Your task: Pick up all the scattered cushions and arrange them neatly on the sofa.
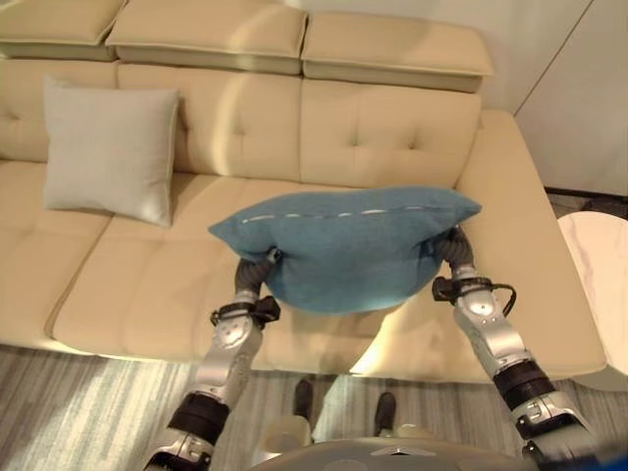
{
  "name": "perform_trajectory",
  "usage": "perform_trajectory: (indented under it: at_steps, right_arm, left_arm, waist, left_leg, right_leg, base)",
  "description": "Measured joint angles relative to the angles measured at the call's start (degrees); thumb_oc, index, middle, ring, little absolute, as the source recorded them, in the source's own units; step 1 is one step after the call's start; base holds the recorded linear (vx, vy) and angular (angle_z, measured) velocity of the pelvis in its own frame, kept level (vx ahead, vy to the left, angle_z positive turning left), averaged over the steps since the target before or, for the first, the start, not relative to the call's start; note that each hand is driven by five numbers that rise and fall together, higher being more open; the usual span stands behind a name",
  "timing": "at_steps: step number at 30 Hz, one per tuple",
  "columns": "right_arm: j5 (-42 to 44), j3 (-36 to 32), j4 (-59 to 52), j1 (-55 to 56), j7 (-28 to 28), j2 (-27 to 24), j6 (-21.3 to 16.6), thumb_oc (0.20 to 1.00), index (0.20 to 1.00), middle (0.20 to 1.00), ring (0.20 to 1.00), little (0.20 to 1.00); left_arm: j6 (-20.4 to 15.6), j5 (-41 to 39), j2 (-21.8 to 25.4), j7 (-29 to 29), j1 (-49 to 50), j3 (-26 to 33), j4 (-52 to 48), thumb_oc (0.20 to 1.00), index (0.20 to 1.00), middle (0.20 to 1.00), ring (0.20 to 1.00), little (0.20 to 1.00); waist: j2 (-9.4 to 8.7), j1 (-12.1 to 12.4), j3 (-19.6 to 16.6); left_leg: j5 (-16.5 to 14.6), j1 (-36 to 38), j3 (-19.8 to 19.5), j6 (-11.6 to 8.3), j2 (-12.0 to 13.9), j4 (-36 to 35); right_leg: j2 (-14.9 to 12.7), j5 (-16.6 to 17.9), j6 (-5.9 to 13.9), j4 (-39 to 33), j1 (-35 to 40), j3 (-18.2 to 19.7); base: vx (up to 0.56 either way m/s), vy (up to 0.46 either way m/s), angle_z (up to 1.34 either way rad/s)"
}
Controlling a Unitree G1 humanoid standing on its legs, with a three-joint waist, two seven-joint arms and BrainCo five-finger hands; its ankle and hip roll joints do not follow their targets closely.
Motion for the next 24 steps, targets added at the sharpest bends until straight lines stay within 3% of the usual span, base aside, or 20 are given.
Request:
perform_trajectory:
  at_steps: [6, 10, 12, 14, 24]
  right_arm:
    - [-1.1, 1.9, 3.0, -14.7, -4.2, -1.4, 1.1, 0.200, 0.200, 0.200, 0.200, 0.200]
    - [-1.1, 4.2, 11.9, -32.0, -7.0, -3.9, 1.6, 0.200, 0.200, 0.200, 0.200, 0.200]
    - [-1.1, 4.7, 15.0, -37.0, -8.5, -4.5, 1.7, 0.200, 0.200, 0.200, 0.200, 0.200]
    - [-1.1, 7.0, 18.2, -41.9, -9.2, -5.9, 1.8, 0.200, 0.200, 0.200, 0.200, 0.200]
    - [-1.1, 11.9, 18.7, -46.8, -11.7, -8.8, 1.7, 0.200, 0.200, 0.200, 0.200, 0.200]
  left_arm:
    - [-0.1, 0.0, 3.8, 4.5, -12.7, 0.5, 1.8, 0.200, 0.200, 0.200, 0.200, 0.200]
    - [-1.0, -0.3, 8.6, 7.0, -29.3, -3.0, 11.4, 0.200, 0.200, 0.200, 0.200, 0.200]
    - [-1.9, -0.6, 9.9, 8.0, -35.5, -4.5, 15.1, 0.200, 0.200, 0.200, 0.200, 0.200]
    - [-2.5, -0.7, 12.5, 8.4, -42.0, -7.5, 19.5, 0.200, 0.200, 0.200, 0.200, 0.200]
    - [-2.9, -3.0, 14.6, 9.1, -51.7, -10.9, 26.8, 0.200, 0.200, 0.200, 0.200, 0.200]
  waist:
    - [0.77, -0.4, -0.1]
    - [2.92, -0.3, 1.0]
    - [3.77, -0.1, 1.3]
    - [3.84, -0.2, 1.3]
    - [3.81, -1.5, 1.3]
  left_leg:
    - [3.7, -9.5, -0.6, 0.43, 0.3, 0.1]
    - [5.4, -17.3, -0.8, -0.43, 0.1, 0.1]
    - [6.1, -20.0, -0.8, 0.05, -0.1, 0.1]
    - [6.1, -22.4, -0.9, -0.22, 0.0, 0.1]
    - [6.7, -27.9, -1.0, 0.09, 0.0, 0.1]
  right_leg:
    - [0.4, 3.1, -1.13, 0.3, -9.4, 0.0]
    - [0.2, 4.7, -0.70, 0.3, -17.1, 0.0]
    - [0.1, 5.6, -0.97, 0.3, -19.7, 0.0]
    - [0.2, 5.7, -1.08, 0.3, -22.2, 0.0]
    - [0.3, 5.9, -1.13, 0.3, -27.6, 0.2]
  base:
    - [-0.10, 0.034, 0.03]
    - [-0.10, 0.070, 0.01]
    - [-0.07, 0.065, 0.02]
    - [-0.01, 0.036, 0.00]
    - [0.01, 0.006, 0.00]
